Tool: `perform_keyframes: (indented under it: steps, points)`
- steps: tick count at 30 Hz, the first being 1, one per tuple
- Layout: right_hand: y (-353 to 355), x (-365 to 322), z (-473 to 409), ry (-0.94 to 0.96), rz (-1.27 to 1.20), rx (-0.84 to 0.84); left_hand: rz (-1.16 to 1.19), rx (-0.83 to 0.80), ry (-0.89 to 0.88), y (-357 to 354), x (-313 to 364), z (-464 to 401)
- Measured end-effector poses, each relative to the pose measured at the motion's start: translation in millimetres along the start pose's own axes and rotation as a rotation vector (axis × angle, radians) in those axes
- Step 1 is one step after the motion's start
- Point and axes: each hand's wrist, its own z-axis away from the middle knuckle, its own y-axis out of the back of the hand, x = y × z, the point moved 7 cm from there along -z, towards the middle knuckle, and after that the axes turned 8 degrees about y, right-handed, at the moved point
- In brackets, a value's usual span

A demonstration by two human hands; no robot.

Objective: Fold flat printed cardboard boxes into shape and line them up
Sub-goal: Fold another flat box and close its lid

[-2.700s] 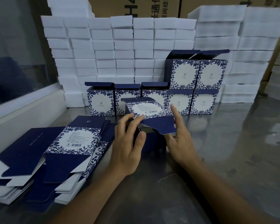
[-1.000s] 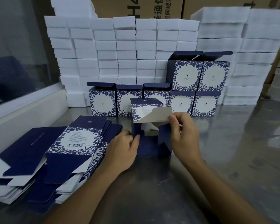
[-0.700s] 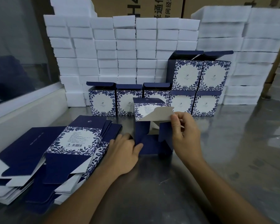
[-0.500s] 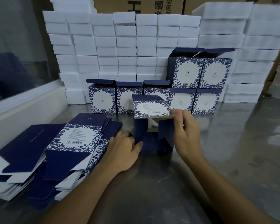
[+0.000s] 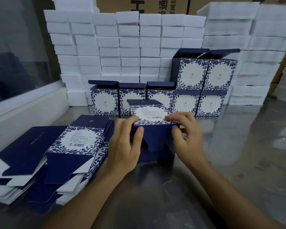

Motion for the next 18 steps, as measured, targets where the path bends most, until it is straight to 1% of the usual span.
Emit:
perform_keyframes:
  steps: [3, 5, 7, 9, 11, 15, 18]
  points:
    - [0, -11, 0, 0.046, 0.103, 0.006, -0.018, 0.020, -0.027, 0, 5, 0]
    - [-3, -23, 0, 0.131, 0.202, -0.001, -0.045, 0.007, -0.036, -2, 8, 1]
    - [-11, -35, 1, 0.230, 0.274, -0.035, -0.093, 0.014, -0.046, -3, 12, 1]
    - [-21, -43, 4, 0.280, 0.359, -0.082, -0.126, 0.031, -0.058, -4, 14, 1]
    - [-29, -45, 7, 0.284, 0.411, -0.114, -0.132, 0.038, -0.066, -4, 16, -1]
    - [-25, -43, 6, 0.240, 0.407, -0.065, -0.162, 0.041, -0.117, -6, 22, -2]
    - [-23, -39, 6, 0.228, 0.415, -0.040, -0.157, 0.035, -0.100, -7, 22, -1]
